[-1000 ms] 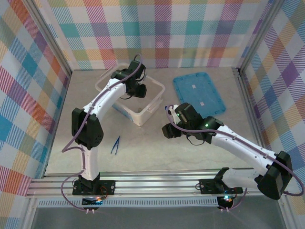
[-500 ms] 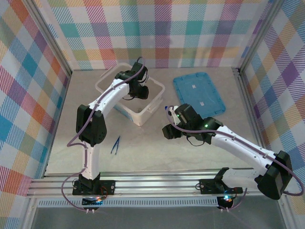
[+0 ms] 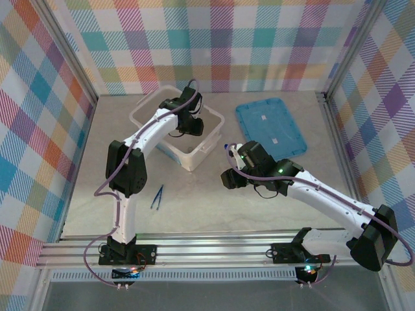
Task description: Organize the chemistry lab equipment
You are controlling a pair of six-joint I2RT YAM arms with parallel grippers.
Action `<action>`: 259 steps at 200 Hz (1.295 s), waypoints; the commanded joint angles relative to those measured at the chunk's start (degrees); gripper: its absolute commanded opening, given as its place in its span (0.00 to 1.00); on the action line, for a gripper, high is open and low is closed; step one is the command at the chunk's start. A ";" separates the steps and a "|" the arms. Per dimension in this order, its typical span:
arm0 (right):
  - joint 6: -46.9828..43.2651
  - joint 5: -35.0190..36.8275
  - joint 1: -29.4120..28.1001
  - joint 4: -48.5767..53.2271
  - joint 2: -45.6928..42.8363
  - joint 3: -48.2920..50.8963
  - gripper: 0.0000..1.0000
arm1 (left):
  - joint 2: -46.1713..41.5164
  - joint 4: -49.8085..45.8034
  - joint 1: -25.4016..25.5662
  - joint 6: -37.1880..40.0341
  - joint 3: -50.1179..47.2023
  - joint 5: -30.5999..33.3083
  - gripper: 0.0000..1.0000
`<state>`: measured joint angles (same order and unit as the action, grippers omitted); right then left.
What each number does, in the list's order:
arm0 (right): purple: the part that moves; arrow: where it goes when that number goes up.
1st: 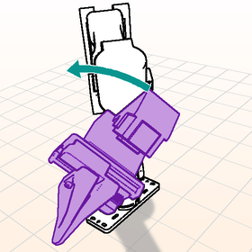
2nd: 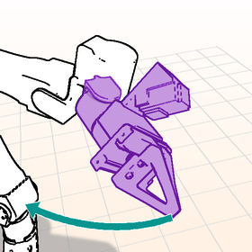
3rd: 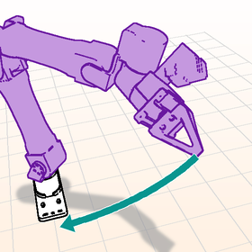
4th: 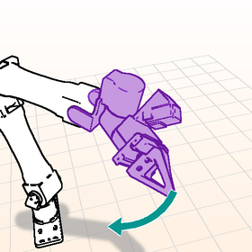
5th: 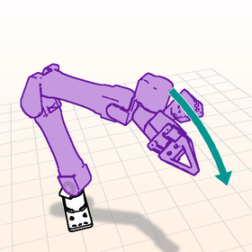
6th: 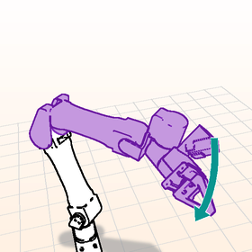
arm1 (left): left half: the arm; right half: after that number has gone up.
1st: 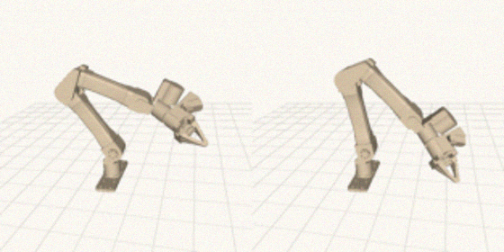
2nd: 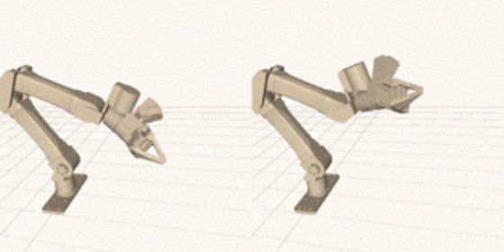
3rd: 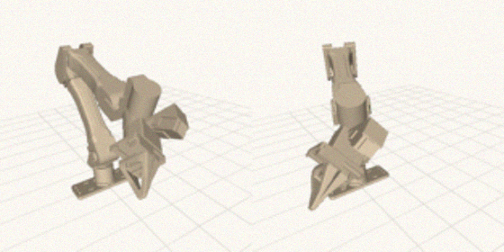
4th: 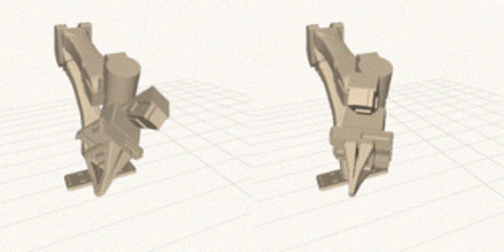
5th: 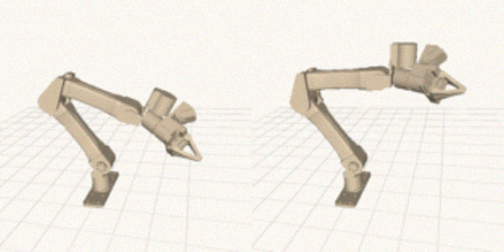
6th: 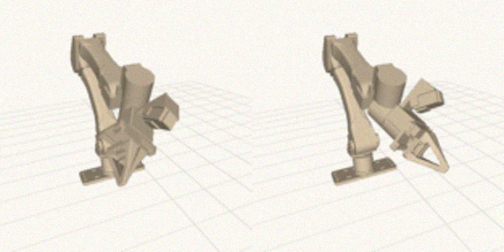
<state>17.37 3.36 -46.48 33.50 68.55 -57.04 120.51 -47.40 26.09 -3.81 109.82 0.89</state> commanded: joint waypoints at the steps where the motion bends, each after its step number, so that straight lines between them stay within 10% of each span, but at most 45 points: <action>1: 0.74 -0.76 0.25 -0.21 -0.53 0.26 0.61 | 0.12 1.73 -0.55 -1.02 -1.31 -0.32 0.19; 259: 1.18 -0.65 0.33 -0.27 -0.66 0.29 0.61 | 4.74 1.18 1.62 1.45 -2.16 -2.18 0.25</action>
<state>17.65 3.36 -46.48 33.50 68.55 -57.04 124.14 -44.82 27.20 -3.31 106.74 -0.16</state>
